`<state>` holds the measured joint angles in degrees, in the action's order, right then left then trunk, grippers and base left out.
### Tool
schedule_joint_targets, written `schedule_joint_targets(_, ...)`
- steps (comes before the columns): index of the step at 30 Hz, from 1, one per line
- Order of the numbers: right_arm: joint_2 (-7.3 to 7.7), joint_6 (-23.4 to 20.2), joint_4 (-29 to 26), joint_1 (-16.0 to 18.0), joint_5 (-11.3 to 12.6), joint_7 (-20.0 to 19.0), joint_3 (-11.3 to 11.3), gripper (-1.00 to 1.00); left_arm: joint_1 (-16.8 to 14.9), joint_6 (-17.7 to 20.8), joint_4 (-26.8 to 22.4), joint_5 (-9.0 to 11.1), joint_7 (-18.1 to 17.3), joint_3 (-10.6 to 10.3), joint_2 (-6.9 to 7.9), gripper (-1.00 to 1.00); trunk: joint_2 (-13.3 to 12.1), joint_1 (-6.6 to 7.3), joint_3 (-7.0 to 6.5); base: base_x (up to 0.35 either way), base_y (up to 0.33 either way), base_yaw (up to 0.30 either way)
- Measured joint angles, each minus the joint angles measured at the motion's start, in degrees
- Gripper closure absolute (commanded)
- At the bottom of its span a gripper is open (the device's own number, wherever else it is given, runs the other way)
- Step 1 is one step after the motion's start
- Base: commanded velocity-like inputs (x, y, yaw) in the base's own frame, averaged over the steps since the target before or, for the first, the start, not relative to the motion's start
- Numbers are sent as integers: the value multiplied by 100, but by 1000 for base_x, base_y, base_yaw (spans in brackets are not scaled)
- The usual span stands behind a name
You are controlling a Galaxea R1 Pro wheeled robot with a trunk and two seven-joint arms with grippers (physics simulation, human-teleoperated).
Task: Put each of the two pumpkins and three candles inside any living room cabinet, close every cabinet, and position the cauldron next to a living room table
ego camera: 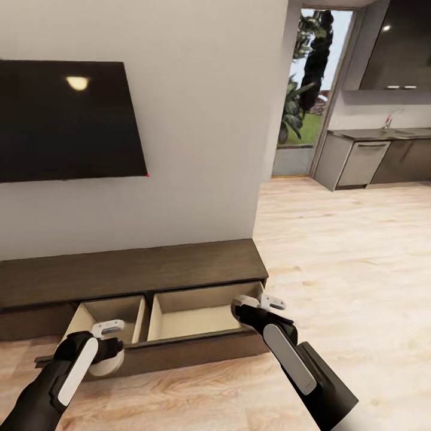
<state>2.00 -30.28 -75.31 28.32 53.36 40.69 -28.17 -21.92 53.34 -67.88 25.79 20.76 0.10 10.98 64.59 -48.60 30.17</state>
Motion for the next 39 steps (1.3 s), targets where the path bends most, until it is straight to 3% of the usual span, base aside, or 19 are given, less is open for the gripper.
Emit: schedule_joint_targets(39,7,0,-2,-1,3,1,-5,100,-1,-1,7,-6,-1,-6,0,100,0,-1,-24,232,-15,73)
